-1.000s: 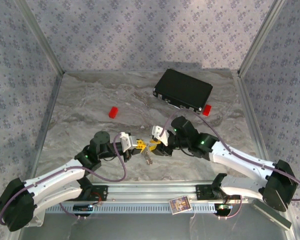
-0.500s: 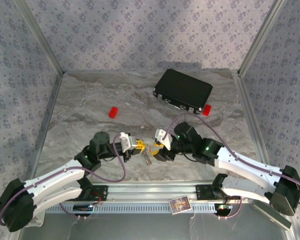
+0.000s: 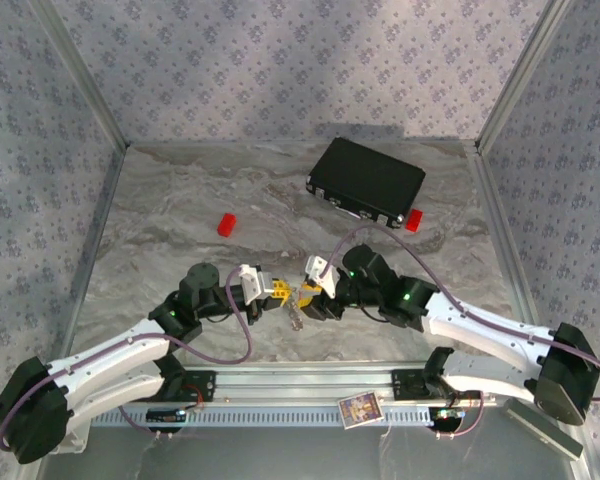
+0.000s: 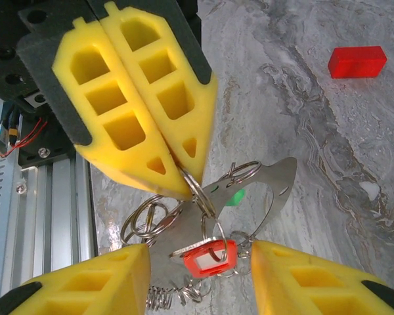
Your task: Put the keys on the keyring
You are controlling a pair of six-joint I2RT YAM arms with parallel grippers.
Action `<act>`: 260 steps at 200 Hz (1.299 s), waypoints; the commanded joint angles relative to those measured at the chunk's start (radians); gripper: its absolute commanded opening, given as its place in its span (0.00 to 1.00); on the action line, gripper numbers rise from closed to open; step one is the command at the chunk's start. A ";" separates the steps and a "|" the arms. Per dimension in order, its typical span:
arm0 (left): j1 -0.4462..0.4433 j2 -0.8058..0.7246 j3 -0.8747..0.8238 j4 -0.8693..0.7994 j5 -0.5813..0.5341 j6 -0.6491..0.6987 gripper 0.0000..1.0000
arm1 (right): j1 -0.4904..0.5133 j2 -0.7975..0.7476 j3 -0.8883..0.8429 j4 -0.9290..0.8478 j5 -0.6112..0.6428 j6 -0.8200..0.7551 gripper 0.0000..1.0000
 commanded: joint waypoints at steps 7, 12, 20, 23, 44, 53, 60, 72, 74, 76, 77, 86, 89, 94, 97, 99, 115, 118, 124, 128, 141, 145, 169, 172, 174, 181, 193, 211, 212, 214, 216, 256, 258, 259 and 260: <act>-0.004 -0.001 0.005 0.049 0.011 -0.011 0.00 | 0.006 0.018 0.007 0.031 0.022 0.002 0.46; -0.003 0.000 0.005 0.050 0.011 -0.010 0.00 | 0.006 0.022 0.010 0.030 0.022 0.000 0.45; -0.004 -0.001 0.005 0.050 0.012 -0.010 0.00 | 0.006 0.028 0.012 0.027 0.021 -0.002 0.45; -0.003 -0.001 0.005 0.050 0.012 -0.010 0.00 | 0.007 0.030 0.015 0.024 0.023 -0.004 0.45; -0.004 0.001 0.007 0.049 0.012 -0.010 0.00 | 0.005 0.036 0.028 -0.010 0.041 -0.027 0.45; -0.003 0.002 0.007 0.050 0.013 -0.009 0.00 | 0.003 0.034 0.035 -0.027 0.050 -0.037 0.44; -0.005 0.002 0.007 0.049 0.013 -0.009 0.00 | 0.003 0.031 0.037 -0.041 0.058 -0.044 0.44; -0.004 0.005 0.009 0.050 0.012 -0.009 0.00 | 0.002 0.029 0.042 -0.062 0.071 -0.058 0.43; -0.005 0.006 0.009 0.051 0.012 -0.009 0.00 | 0.001 0.029 0.043 -0.066 0.072 -0.059 0.42; -0.004 0.007 0.009 0.052 0.012 -0.009 0.00 | 0.002 0.029 0.043 -0.069 0.073 -0.061 0.42; -0.004 0.007 0.009 0.052 0.013 -0.008 0.00 | 0.003 0.028 0.044 -0.071 0.074 -0.063 0.42; -0.004 0.010 0.009 0.054 0.012 -0.009 0.00 | 0.002 0.028 0.047 -0.081 0.077 -0.070 0.41; -0.004 0.012 0.010 0.056 0.012 -0.009 0.00 | 0.003 0.029 0.048 -0.084 0.077 -0.072 0.40; -0.003 0.013 0.011 0.055 0.013 -0.009 0.00 | 0.003 0.029 0.050 -0.087 0.078 -0.074 0.40; -0.004 0.015 0.011 0.056 0.013 -0.009 0.00 | 0.003 0.029 0.050 -0.088 0.078 -0.076 0.39; -0.005 0.015 0.010 0.055 0.013 -0.009 0.00 | 0.003 0.028 0.051 -0.088 0.078 -0.077 0.39; -0.004 0.015 0.013 0.056 0.013 -0.009 0.00 | 0.002 0.033 0.053 -0.090 0.080 -0.083 0.35; -0.005 0.016 0.013 0.054 0.013 -0.009 0.00 | 0.002 0.033 0.055 -0.091 0.081 -0.084 0.35; -0.004 0.016 0.013 0.054 0.013 -0.008 0.00 | 0.001 0.035 0.053 -0.091 0.084 -0.086 0.34; -0.005 0.015 0.014 0.052 0.013 -0.008 0.00 | 0.002 0.035 0.054 -0.089 0.084 -0.087 0.33; -0.004 0.013 0.014 0.050 0.013 -0.009 0.00 | 0.003 0.035 0.055 -0.082 0.090 -0.088 0.30; -0.005 0.013 0.014 0.050 0.013 -0.009 0.00 | 0.002 0.036 0.055 -0.080 0.090 -0.087 0.30; -0.004 0.012 0.015 0.047 0.013 -0.009 0.00 | 0.003 0.041 0.054 -0.071 0.083 -0.088 0.24; -0.004 0.012 0.015 0.048 0.013 -0.009 0.00 | 0.003 0.042 0.054 -0.070 0.083 -0.089 0.23; -0.005 0.012 0.015 0.047 0.013 -0.009 0.00 | 0.002 0.043 0.054 -0.070 0.082 -0.088 0.23; -0.005 0.011 0.016 0.046 0.013 -0.009 0.00 | 0.003 0.044 0.056 -0.069 0.080 -0.087 0.20; -0.005 0.010 0.016 0.045 0.014 -0.009 0.00 | 0.003 0.044 0.056 -0.067 0.076 -0.089 0.16; -0.004 0.009 0.016 0.045 0.013 -0.008 0.00 | 0.002 0.047 0.056 -0.064 0.069 -0.092 0.10; -0.004 0.009 0.016 0.045 0.013 -0.008 0.00 | 0.002 0.047 0.056 -0.064 0.068 -0.093 0.10; -0.005 0.009 0.016 0.045 0.013 -0.007 0.00 | 0.002 0.048 0.056 -0.065 0.066 -0.094 0.10; -0.005 0.009 0.016 0.044 0.014 -0.007 0.00 | 0.002 0.049 0.056 -0.065 0.065 -0.096 0.09; -0.004 0.013 0.018 0.053 0.014 -0.005 0.00 | 0.008 0.099 0.073 -0.071 0.024 -0.096 0.03; -0.004 0.012 0.018 0.053 0.014 -0.006 0.00 | 0.009 0.102 0.073 -0.071 0.021 -0.097 0.03; -0.004 0.013 0.018 0.053 0.013 -0.005 0.00 | 0.008 0.104 0.074 -0.072 0.020 -0.097 0.03; -0.004 0.013 0.018 0.053 0.013 -0.005 0.00 | 0.009 0.106 0.075 -0.073 0.019 -0.097 0.03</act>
